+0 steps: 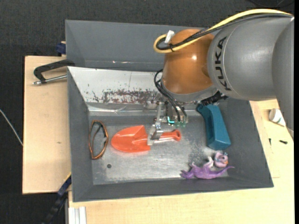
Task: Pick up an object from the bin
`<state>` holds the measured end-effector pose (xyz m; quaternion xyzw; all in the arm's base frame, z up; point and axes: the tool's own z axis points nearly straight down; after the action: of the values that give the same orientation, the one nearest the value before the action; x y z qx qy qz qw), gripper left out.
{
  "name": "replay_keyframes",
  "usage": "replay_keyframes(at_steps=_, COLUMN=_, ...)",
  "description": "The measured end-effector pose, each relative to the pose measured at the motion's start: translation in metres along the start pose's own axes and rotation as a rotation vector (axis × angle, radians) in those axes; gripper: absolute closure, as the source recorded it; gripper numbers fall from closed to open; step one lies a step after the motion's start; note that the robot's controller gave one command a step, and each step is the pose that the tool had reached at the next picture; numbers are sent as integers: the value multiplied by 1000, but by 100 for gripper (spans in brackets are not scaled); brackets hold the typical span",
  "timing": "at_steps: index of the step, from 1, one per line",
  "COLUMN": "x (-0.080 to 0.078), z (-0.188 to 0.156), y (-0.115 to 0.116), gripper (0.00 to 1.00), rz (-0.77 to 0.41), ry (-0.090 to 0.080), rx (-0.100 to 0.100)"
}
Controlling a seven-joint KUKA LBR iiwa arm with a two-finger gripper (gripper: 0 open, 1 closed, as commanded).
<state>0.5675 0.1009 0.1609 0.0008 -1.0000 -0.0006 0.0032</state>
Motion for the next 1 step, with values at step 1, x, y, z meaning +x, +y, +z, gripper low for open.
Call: replay_keyframes(at_steps=1, x=-1, z=-4, y=0, gripper=0, rz=1, ry=-7, rx=-1)
